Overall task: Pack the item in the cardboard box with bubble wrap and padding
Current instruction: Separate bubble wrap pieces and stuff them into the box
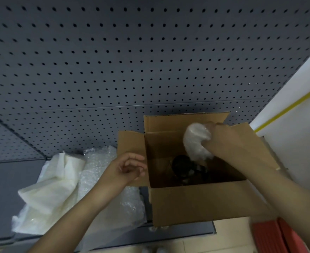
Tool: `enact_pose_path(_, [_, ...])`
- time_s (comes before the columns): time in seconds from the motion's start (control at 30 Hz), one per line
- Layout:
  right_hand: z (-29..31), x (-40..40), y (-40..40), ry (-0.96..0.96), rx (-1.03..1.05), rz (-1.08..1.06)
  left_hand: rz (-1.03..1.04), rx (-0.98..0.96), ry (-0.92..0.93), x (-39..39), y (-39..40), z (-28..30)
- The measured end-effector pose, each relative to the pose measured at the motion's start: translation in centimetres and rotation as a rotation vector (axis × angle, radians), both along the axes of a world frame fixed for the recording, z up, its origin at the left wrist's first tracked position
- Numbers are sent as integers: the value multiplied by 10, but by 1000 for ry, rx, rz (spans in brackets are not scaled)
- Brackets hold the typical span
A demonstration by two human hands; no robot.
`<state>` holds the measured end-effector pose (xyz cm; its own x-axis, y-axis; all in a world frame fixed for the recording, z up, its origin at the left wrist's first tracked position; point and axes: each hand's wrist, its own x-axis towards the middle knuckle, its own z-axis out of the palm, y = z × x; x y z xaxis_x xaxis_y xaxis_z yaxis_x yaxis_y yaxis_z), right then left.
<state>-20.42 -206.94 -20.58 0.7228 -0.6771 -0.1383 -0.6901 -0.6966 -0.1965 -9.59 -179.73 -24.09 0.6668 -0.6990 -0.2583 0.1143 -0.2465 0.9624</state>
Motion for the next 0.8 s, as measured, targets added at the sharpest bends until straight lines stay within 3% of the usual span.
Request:
enact_pose_path(0.1, [10,9,21,-239,270,20,26,1,3,-2,-5,2])
enact_pose_path(0.2, [-11,29,49,-107,544,-16,54,2,12,-5,-6,3])
enact_pose_path(0.3, [-56,50,71,37,526,-38,76,-9,5,-6,-6,3])
enact_pose_path(0.5, [-97,71,103,100,347,56,142,-20,15,-10,-6,1])
enact_pose_path(0.6, [-98,68,101,194,454,152,168,-25,9,-11,-6,1])
enact_pose_path(0.7, [-99,63,90,253,697,120,184,-23,3,-12,-6,1])
enact_pose_path(0.8, [-102,62,90,279,665,193,188,-9,-8,-13,-7,1])
